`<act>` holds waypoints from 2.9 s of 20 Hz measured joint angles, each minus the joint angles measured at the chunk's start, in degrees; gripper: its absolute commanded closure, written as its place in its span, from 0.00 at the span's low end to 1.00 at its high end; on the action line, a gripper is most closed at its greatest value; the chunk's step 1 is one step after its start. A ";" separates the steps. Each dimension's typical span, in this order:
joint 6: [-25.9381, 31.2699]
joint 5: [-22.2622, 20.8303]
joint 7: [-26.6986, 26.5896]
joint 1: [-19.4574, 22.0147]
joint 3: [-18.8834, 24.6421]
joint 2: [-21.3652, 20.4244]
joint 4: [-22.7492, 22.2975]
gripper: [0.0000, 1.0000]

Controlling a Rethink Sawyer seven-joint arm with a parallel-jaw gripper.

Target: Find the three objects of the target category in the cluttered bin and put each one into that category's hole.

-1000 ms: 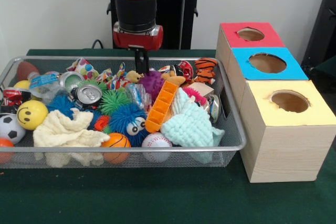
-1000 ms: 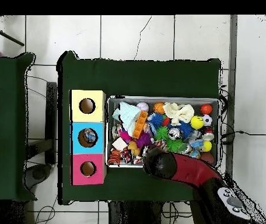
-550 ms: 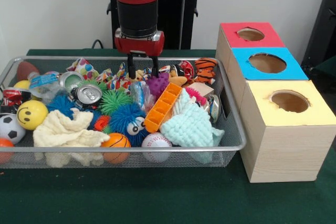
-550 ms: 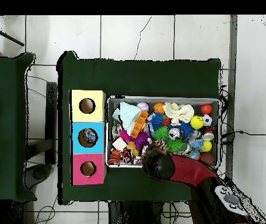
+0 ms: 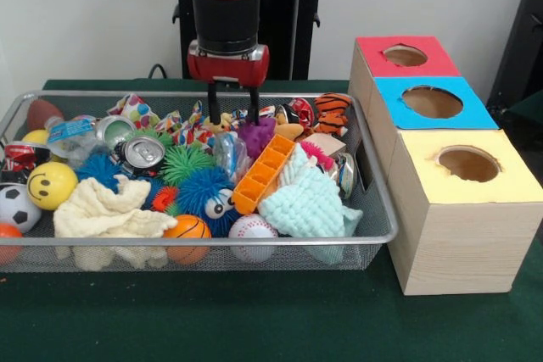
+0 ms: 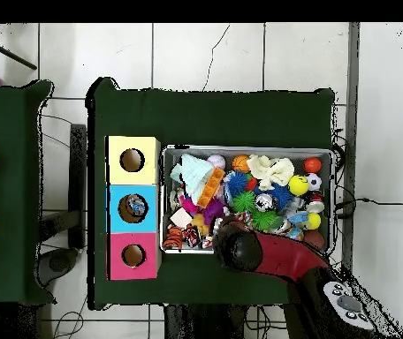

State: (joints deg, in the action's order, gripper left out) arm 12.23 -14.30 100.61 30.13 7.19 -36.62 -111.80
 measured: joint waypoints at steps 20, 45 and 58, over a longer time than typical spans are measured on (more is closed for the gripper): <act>8.99 1.82 0.00 -0.77 0.01 -3.08 4.49 0.00; 0.78 1.79 0.00 0.72 0.71 6.68 7.38 1.00; -0.97 1.55 0.00 2.11 2.25 7.23 7.42 1.00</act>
State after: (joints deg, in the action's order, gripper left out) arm 11.26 -12.75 100.61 32.24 9.44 -29.40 -104.39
